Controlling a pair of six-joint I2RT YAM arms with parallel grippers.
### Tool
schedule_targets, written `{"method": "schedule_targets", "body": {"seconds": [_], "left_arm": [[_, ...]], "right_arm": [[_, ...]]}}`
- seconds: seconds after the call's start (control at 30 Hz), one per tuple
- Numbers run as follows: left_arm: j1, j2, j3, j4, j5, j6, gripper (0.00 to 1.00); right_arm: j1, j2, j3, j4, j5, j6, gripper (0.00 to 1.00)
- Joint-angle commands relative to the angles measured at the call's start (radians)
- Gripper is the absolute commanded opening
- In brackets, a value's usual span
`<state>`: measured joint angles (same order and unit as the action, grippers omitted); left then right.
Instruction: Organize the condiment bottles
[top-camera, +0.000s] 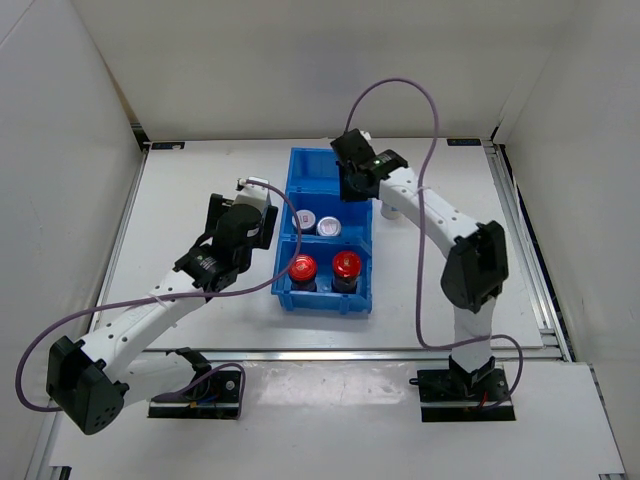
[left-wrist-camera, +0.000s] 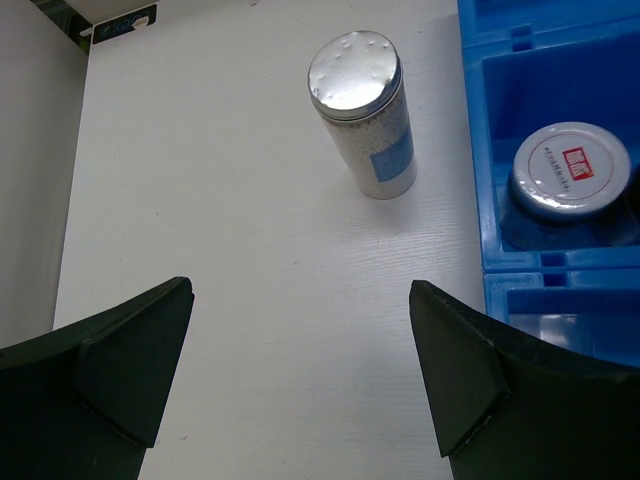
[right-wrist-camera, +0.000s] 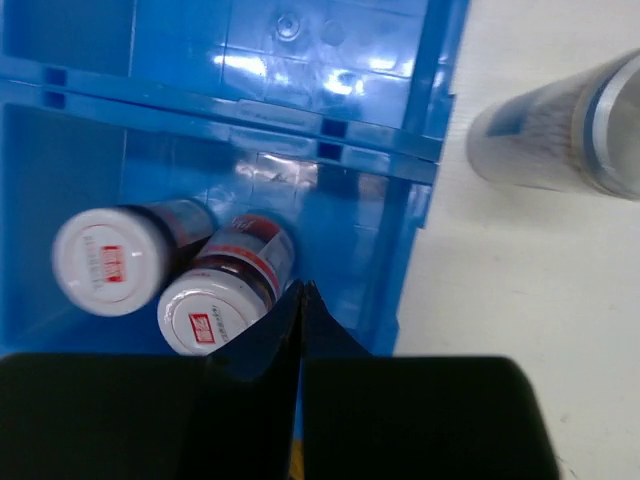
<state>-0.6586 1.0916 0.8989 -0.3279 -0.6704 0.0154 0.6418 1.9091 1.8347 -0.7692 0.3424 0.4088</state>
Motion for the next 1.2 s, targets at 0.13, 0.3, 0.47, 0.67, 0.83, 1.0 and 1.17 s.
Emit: {"method": "schedule_targets", "body": {"seconds": [0.13, 0.3, 0.47, 0.67, 0.83, 1.0, 1.17], "left_arm": [[-0.003, -0.007, 0.04, 0.021, -0.024, 0.001, 1.0], [-0.003, -0.016, 0.04, 0.021, -0.024, 0.001, 1.0], [-0.003, -0.007, 0.04, 0.021, -0.024, 0.001, 1.0], [-0.003, 0.002, 0.04, 0.021, -0.044, -0.025, 1.0], [0.094, -0.027, 0.054, -0.016, 0.123, -0.123, 1.0], [0.325, 0.089, 0.219, -0.065, 0.445, -0.313, 1.0], [0.436, 0.333, 0.474, -0.117, 0.603, -0.356, 1.0]], "right_arm": [[0.021, 0.102, 0.075, -0.053, 0.0, 0.107, 0.0], [0.021, 0.091, 0.055, -0.042, 0.0, 0.107, 0.0], [0.021, 0.068, 0.037, -0.042, 0.026, 0.07, 0.37], [-0.001, -0.082, -0.144, -0.087, 0.15, 0.256, 0.91], [0.152, -0.344, -0.497, 0.016, 0.348, 0.505, 0.96], [0.234, -0.499, -0.65, 0.077, 0.514, 0.587, 0.95], [0.234, -0.458, -0.608, 0.026, 0.514, 0.607, 0.21]]}}
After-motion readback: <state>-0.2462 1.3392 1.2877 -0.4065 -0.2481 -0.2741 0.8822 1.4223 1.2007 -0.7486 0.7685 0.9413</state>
